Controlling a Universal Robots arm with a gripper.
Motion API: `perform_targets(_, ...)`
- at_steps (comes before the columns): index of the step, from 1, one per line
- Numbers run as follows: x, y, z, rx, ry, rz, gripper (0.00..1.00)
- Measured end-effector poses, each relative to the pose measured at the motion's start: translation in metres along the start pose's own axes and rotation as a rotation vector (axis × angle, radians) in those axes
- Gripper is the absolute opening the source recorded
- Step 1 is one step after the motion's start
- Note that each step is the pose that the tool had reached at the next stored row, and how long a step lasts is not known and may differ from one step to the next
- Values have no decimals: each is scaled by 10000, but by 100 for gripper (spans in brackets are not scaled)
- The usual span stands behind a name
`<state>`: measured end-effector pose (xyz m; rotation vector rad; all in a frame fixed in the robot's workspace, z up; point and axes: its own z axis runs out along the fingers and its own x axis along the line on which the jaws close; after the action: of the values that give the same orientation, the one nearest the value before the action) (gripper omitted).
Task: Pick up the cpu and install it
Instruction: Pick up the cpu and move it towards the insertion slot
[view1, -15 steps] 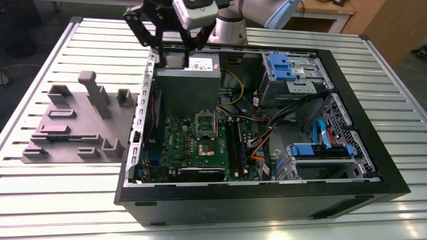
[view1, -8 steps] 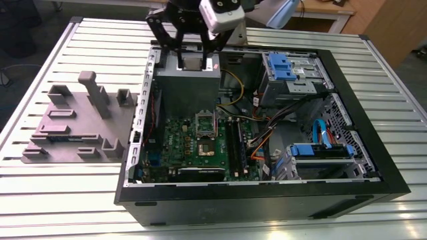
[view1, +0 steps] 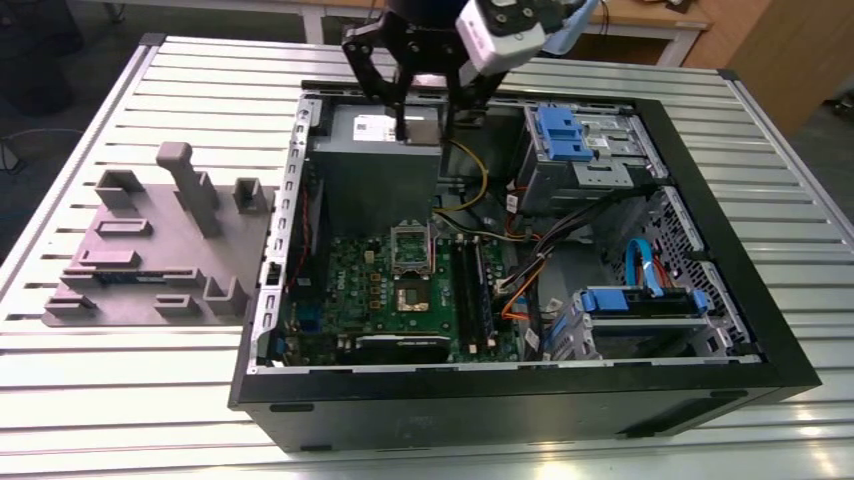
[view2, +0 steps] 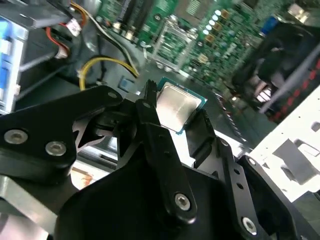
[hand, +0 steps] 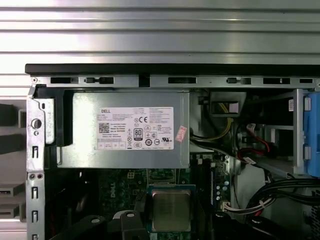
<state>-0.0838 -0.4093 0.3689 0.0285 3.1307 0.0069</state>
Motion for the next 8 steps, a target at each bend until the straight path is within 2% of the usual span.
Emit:
perform_targets(2,-89,1,10,0,0,2,47)
perform_targets(3,-108,-1,11,0,1,0,47)
perform_targets(8,-116,-2,12,0,0,1,47)
